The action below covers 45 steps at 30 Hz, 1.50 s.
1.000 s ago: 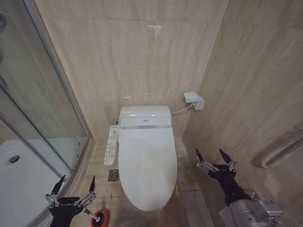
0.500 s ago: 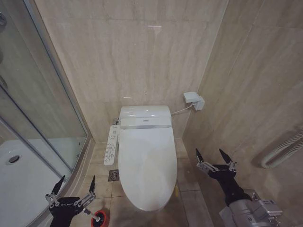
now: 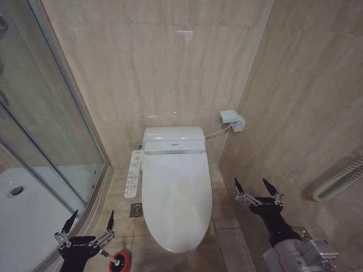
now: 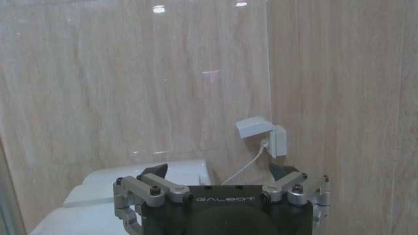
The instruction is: Open the toilet lid, clean the toilet bowl with a toilet brush, close the toilet lid, and flush.
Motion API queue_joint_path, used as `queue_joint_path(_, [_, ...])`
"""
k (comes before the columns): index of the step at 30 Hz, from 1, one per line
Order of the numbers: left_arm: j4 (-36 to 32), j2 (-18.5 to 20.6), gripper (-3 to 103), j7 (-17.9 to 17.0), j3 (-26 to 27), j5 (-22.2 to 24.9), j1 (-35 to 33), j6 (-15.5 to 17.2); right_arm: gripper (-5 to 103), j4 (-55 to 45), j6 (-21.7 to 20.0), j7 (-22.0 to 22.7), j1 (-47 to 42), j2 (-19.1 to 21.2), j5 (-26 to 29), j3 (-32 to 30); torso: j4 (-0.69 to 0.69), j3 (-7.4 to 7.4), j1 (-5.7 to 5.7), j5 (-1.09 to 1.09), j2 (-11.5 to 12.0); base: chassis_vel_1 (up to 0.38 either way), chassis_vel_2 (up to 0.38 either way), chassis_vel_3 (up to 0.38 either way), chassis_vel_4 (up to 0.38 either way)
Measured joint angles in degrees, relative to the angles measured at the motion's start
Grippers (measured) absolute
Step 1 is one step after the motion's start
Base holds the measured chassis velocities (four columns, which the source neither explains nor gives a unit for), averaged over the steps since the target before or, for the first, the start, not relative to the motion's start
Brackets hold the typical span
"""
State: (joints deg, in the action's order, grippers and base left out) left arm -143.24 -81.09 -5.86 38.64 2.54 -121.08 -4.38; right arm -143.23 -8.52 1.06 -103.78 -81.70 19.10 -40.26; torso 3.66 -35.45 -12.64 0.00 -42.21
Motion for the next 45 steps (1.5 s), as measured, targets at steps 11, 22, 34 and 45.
queue_joint_path(11, [0.0, 0.0, 100, 0.0, 0.0, 0.0, 0.0, 0.0, 100, 0.0, 0.0, 0.0, 0.0, 0.0, 0.0, 0.0, 0.0, 0.0, -0.01, 0.0, 0.0, 0.0, 0.0, 0.0, 0.0])
queue_joint_path(22, [0.0, 0.0, 100, 0.0, 0.0, 0.0, 0.0, 0.0, 100, 0.0, 0.0, 0.0, 0.0, 0.0, 0.0, 0.0, 0.0, 0.0, -0.01, 0.0, 0.0, 0.014, -0.016, -0.018, 0.021])
queue_joint_path(34, [0.0, 0.0, 100, 0.0, 0.0, 0.0, 0.0, 0.0, 100, 0.0, 0.0, 0.0, 0.0, 0.0, 0.0, 0.0, 0.0, -0.01, -0.01, 0.0, 0.0, 0.0, 0.0, 0.0, 0.0])
queue_joint_path(45, [0.0, 0.0, 100, 0.0, 0.0, 0.0, 0.0, 0.0, 100, 0.0, 0.0, 0.0, 0.0, 0.0, 0.0, 0.0, 0.0, 0.0, 0.0, 0.0, 0.0, 0.0, 0.0, 0.0, 0.0])
